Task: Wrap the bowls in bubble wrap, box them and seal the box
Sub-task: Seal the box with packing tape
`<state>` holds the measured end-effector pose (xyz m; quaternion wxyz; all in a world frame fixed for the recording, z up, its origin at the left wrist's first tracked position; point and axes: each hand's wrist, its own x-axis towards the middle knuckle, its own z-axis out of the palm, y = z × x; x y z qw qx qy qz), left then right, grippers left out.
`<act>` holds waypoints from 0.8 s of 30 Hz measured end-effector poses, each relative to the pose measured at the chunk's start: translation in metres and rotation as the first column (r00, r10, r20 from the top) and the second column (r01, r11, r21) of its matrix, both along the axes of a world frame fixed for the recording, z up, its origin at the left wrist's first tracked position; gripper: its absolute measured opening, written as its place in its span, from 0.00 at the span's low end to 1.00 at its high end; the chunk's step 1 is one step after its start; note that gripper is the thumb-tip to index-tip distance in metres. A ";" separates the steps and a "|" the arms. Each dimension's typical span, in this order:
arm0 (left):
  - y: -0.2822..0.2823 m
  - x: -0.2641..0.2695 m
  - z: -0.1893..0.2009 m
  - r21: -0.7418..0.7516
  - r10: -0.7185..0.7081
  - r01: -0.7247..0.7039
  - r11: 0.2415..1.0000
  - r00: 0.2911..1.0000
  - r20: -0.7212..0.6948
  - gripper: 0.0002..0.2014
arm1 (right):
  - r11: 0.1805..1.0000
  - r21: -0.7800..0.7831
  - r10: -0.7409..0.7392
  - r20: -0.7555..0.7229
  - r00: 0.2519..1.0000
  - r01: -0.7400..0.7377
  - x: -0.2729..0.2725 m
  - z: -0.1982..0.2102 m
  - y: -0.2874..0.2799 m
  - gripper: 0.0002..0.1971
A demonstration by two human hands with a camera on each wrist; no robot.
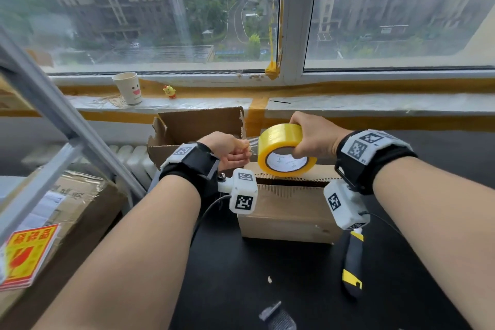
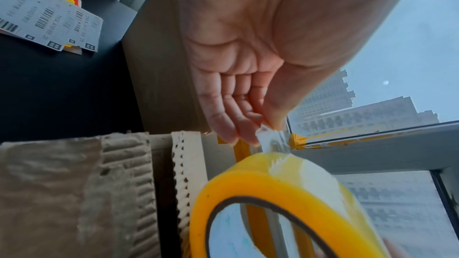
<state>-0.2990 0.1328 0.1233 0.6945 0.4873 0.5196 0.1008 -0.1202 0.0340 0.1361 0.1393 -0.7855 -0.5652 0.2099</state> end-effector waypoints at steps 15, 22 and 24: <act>-0.027 0.003 0.010 0.075 0.063 -0.075 0.994 0.987 0.147 0.08 | 0.927 0.366 -0.093 0.029 0.995 0.076 0.001 -0.009 -0.025 0.18; -0.040 0.005 0.018 0.073 0.040 -0.053 0.996 0.985 0.167 0.05 | 0.913 0.377 -0.140 -0.062 0.988 0.153 0.005 -0.015 -0.041 0.23; -0.035 -0.003 0.016 0.084 0.073 -0.088 0.993 0.983 0.169 0.07 | 0.925 0.363 -0.130 0.021 0.991 0.113 0.010 -0.013 -0.048 0.26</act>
